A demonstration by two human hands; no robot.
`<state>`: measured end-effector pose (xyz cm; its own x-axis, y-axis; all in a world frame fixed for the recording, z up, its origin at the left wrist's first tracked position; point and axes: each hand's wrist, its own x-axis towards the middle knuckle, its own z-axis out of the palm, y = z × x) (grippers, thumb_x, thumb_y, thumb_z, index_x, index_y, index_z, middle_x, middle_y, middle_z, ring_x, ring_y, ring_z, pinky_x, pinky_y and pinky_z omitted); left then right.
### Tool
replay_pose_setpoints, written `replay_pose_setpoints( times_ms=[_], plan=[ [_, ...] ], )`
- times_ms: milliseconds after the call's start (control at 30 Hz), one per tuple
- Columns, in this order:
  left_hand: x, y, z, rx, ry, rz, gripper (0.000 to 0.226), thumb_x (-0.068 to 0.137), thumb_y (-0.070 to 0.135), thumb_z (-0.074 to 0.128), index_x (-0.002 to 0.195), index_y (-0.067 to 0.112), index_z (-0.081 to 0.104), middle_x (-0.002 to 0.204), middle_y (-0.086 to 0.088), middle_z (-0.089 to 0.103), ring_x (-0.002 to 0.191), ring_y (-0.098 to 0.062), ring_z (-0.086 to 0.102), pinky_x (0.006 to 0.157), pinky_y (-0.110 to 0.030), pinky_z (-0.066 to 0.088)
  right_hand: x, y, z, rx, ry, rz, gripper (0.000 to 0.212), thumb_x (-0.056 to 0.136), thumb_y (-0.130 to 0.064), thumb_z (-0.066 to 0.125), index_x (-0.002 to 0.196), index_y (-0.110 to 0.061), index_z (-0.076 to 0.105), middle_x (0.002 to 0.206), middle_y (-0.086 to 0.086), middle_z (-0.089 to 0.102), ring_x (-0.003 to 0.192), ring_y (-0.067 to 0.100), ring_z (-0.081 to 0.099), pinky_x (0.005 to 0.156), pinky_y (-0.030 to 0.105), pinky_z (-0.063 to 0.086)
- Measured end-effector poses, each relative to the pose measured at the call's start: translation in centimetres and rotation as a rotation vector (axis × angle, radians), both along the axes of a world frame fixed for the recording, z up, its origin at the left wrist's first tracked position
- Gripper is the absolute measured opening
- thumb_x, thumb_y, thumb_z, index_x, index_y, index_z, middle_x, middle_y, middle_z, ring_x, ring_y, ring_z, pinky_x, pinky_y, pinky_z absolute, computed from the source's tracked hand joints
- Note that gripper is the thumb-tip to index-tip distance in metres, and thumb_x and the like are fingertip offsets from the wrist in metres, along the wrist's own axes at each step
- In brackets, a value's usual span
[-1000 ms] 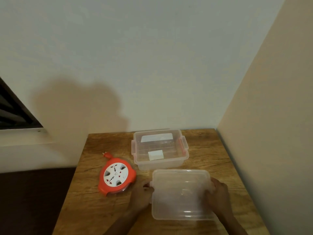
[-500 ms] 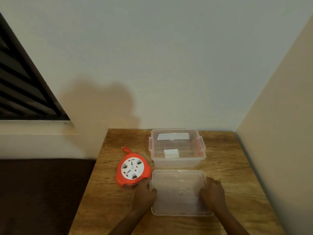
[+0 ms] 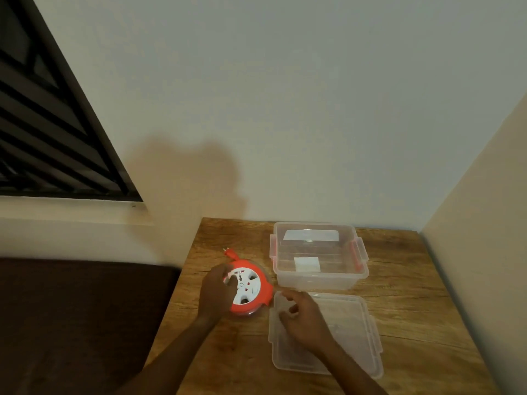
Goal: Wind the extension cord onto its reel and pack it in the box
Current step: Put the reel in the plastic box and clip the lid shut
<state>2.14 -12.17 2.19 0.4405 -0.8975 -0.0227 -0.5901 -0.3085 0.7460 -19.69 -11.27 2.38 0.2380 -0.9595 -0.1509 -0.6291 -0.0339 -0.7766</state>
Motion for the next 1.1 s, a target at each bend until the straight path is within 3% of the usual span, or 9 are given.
replay_pose_setpoints(
  times_ms=[67,100,200,300,533,667,800,967,1100],
  plan=[
    [1.0,-1.3,-0.2,0.042,-0.047,-0.069,0.036,0.097,0.012,0.068,0.133,0.007,0.065,0.133,-0.013,0.069,0.12,-0.03,0.065,0.099,-0.037,0.053,2.3,-0.3,0.8,0.068,-0.184,0.041,0.036,0.081,-0.04,0.071,0.109,-0.057,0.058,0.112,-0.027,0.065,0.096,-0.015,0.057,0.071,0.0,0.046],
    [1.5,-1.8,-0.4,0.072,-0.031,-0.068,0.042,0.097,0.013,0.069,0.137,0.007,0.062,0.138,-0.014,0.066,0.125,-0.031,0.062,0.103,-0.038,0.051,3.4,-0.5,1.1,0.116,-0.237,0.048,0.04,0.081,-0.045,0.073,0.117,-0.051,0.058,0.115,-0.026,0.065,0.098,-0.013,0.059,0.074,0.001,0.047],
    [2.9,-2.8,-0.9,0.252,0.09,0.009,0.062,0.097,0.023,0.069,0.152,0.006,0.047,0.153,-0.018,0.054,0.135,-0.034,0.056,0.108,-0.043,0.051,5.8,-1.7,1.1,0.227,-0.243,-0.006,0.058,0.085,-0.043,0.072,0.136,-0.025,0.052,0.132,-0.004,0.062,0.113,0.011,0.061,0.095,0.026,0.052],
    [3.6,-2.9,-1.3,0.363,0.307,0.089,0.064,0.093,0.02,0.073,0.148,0.003,0.047,0.135,-0.019,0.063,0.106,-0.029,0.068,0.084,-0.039,0.061,6.8,-2.9,0.8,0.276,-0.142,-0.107,0.053,0.089,-0.036,0.068,0.136,-0.017,0.052,0.134,0.006,0.06,0.121,0.026,0.056,0.103,0.045,0.047],
    [5.3,-2.7,-1.0,0.429,0.569,0.061,0.029,0.09,0.007,0.077,0.118,0.005,0.071,0.1,-0.01,0.077,0.081,-0.021,0.075,0.057,-0.029,0.059,8.0,-3.6,0.2,0.334,-0.112,-0.157,0.06,0.08,-0.018,0.076,0.135,-0.011,0.052,0.13,0.012,0.061,0.115,0.028,0.061,0.097,0.046,0.052],
    [5.4,-2.2,-1.0,0.329,0.726,0.101,0.022,0.094,0.01,0.074,0.114,0.003,0.071,0.107,-0.02,0.078,0.084,-0.03,0.078,0.067,-0.039,0.062,8.9,-3.3,0.1,0.407,-0.186,-0.173,0.067,0.074,-0.011,0.08,0.135,-0.016,0.052,0.13,0.008,0.062,0.114,0.026,0.062,0.095,0.046,0.054],
    [5.9,-2.2,0.4,0.162,0.674,0.027,0.03,0.094,0.012,0.075,0.122,0.01,0.067,0.105,-0.011,0.076,0.081,-0.021,0.075,0.062,-0.03,0.059,9.7,-3.3,0.8,0.444,-0.34,-0.178,0.065,0.072,-0.011,0.083,0.129,-0.02,0.054,0.126,0.001,0.064,0.108,0.02,0.064,0.09,0.038,0.056],
    [8.9,-1.9,4.3,0.109,0.738,-0.155,0.039,0.085,0.025,0.083,0.122,0.02,0.071,0.105,-0.011,0.082,0.088,-0.031,0.081,0.066,-0.037,0.065,8.7,-3.7,3.0,0.389,-0.434,-0.147,0.042,0.08,-0.017,0.079,0.118,-0.022,0.063,0.115,0.0,0.069,0.095,0.015,0.069,0.077,0.035,0.061],
    [8.0,-2.8,7.4,0.028,0.758,-0.243,0.048,0.074,0.034,0.086,0.12,0.025,0.076,0.11,-0.008,0.082,0.092,-0.028,0.081,0.067,-0.035,0.065,7.0,-4.3,5.8,0.304,-0.468,-0.121,0.033,0.088,-0.02,0.072,0.119,-0.023,0.062,0.112,-0.001,0.069,0.097,0.017,0.069,0.08,0.036,0.061]
  ],
)
